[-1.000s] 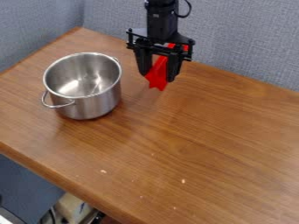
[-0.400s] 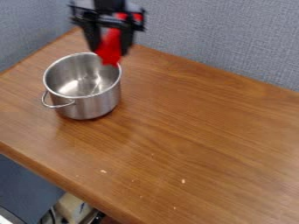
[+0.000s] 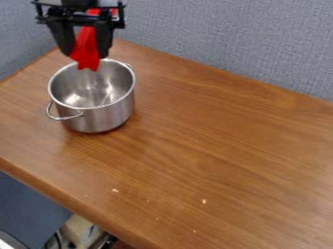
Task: Put the red object in the metal pot
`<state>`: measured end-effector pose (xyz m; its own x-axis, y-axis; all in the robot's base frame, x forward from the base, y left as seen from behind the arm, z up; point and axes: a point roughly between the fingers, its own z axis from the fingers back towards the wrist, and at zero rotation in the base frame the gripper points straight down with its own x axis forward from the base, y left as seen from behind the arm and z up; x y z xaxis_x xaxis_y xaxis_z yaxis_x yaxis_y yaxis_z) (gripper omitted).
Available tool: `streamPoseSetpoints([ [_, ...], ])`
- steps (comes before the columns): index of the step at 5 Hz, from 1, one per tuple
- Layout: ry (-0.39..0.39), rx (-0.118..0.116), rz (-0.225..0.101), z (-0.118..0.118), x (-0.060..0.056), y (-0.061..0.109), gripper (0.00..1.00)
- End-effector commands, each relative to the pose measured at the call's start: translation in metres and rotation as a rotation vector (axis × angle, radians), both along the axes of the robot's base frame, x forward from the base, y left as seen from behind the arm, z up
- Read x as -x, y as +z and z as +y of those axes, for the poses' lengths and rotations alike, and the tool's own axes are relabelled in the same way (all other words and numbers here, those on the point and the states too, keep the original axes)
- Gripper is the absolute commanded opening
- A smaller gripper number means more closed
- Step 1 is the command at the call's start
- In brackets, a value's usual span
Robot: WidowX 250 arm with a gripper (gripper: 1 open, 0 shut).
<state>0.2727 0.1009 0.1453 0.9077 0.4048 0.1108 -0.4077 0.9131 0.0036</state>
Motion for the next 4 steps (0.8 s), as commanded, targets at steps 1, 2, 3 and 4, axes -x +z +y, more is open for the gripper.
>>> streamPoseSetpoints([
  [1,0.023,-0.04,-0.027,0.009,0.003,0.003,0.0],
  [2,0.033,-0.049,0.002,0.015,0.002,-0.012,0.0],
  [3,0.037,-0.065,0.026,0.016,0.0,-0.026,0.0],
  [4,0.032,-0.078,0.036,0.016,-0.002,-0.036,0.0],
])
